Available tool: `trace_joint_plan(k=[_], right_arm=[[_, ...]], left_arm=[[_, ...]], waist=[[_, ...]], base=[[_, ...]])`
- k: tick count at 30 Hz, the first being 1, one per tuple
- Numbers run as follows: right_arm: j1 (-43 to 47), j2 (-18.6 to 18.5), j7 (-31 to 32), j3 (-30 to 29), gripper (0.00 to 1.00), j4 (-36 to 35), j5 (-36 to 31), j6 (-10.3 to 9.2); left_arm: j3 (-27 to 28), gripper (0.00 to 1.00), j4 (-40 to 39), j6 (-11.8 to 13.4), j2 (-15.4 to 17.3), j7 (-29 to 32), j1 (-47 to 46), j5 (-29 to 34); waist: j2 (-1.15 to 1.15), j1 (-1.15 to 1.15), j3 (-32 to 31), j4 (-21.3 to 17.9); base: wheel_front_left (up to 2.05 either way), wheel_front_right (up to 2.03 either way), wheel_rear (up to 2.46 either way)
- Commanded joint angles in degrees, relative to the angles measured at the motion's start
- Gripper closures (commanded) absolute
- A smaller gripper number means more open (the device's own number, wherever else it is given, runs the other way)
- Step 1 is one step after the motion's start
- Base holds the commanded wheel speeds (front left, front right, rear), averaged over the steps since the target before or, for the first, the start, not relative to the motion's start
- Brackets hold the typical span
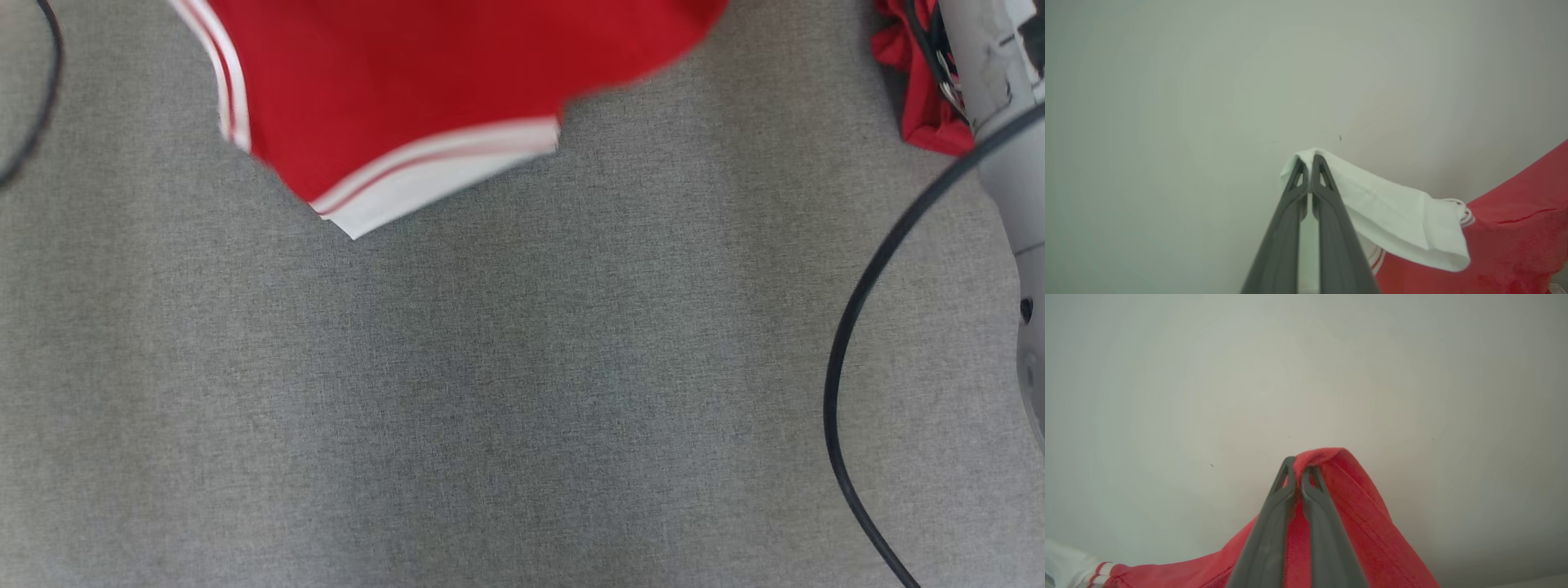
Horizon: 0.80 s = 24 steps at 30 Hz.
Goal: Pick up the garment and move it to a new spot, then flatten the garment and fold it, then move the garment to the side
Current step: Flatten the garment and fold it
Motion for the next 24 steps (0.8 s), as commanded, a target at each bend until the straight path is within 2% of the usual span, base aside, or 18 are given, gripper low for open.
trace_joint_plan(k=[1,6,10,13,16,24], right_arm=[[-2.1,1.0,-0.8,-0.2,1.0,2.6,-0.1,0.0],[-9.3,2.5,-3.3,-0.5,1.0,10.8,-1.0,0.01],[-13.1,3.5,-5.4,0.1,1.0,14.2,-2.2,0.01],[-15.1,3.4,-7.0,0.5,1.0,15.9,-2.7,0.0],[-15.9,3.7,-8.3,0.7,1.0,16.1,-2.5,0.01],[-14.0,2.8,-8.7,4.3,1.0,12.2,-0.8,0.01]], left_arm=[[0.1,1.0,2.1,0.1,0.3,-0.2,-3.2,-1.1],[-2.1,1.0,9.9,0.1,-0.4,-0.8,-12.3,-0.2],[-4.3,1.0,14.6,0.1,-0.2,-1.7,-17.7,1.2],[-5.0,1.0,17.3,0.1,-1.3,-3.6,-21.3,1.0],[-5.9,1.0,19.3,0.1,-2.9,-4.9,-23.1,-0.1],[-9.6,1.0,18.9,0.1,-3.0,-8.2,-24.0,-3.3]], waist=[[-0.02,-0.02,0.2,0.0],[-0.02,-0.02,-0.6,-0.9],[-0.02,-0.02,-1.2,-1.5],[-0.02,-0.02,-1.5,-1.7],[-0.02,-0.02,-0.6,-1.5],[-0.02,-0.02,2.7,-1.2]], base=[[0.0,0.0,0.0],[0.0,0.0,0.0],[0.0,0.0,0.0],[0.0,0.0,0.0],[0.0,0.0,0.0],[0.0,0.0,0.0]])
